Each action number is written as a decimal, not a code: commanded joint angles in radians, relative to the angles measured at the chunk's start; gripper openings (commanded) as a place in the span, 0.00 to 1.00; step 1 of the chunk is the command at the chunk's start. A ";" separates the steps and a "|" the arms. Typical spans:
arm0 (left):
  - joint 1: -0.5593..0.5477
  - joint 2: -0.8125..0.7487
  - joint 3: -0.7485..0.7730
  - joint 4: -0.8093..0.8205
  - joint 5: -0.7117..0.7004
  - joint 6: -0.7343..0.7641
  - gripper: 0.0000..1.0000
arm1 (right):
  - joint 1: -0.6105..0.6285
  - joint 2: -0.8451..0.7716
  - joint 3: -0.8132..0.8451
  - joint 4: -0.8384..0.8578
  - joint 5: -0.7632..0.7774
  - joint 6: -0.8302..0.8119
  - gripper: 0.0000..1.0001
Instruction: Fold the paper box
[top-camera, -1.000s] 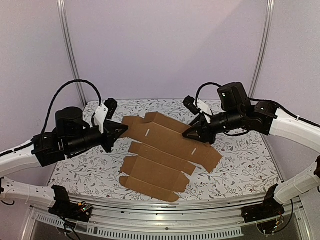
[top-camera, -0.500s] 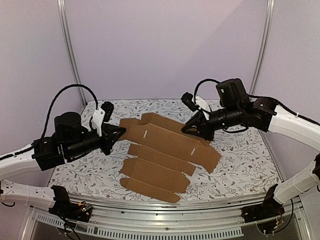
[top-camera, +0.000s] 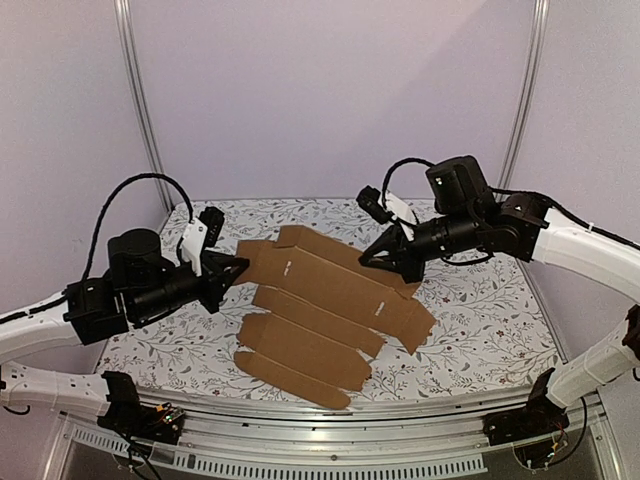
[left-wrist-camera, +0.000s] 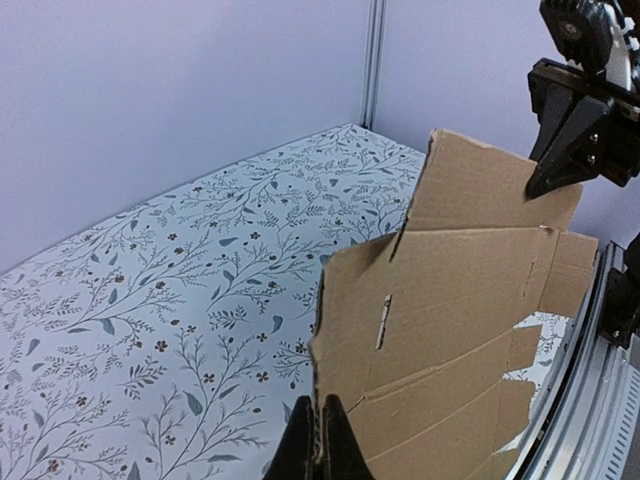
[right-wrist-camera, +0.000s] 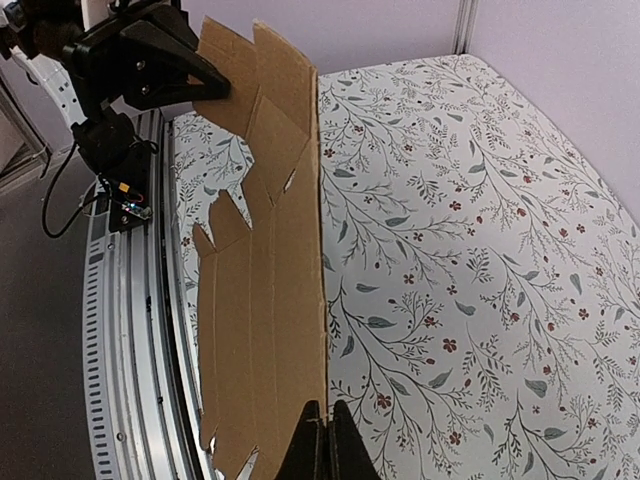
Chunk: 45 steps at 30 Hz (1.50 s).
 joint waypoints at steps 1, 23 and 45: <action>0.017 -0.021 -0.025 0.029 -0.023 -0.025 0.00 | 0.014 0.026 0.035 -0.057 0.007 -0.019 0.00; 0.017 -0.079 -0.072 -0.082 -0.230 -0.120 0.61 | 0.024 0.174 0.081 -0.059 0.282 -0.402 0.00; 0.026 0.148 -0.023 -0.004 -0.109 -0.231 0.62 | 0.124 0.278 -0.146 0.265 0.482 -0.507 0.00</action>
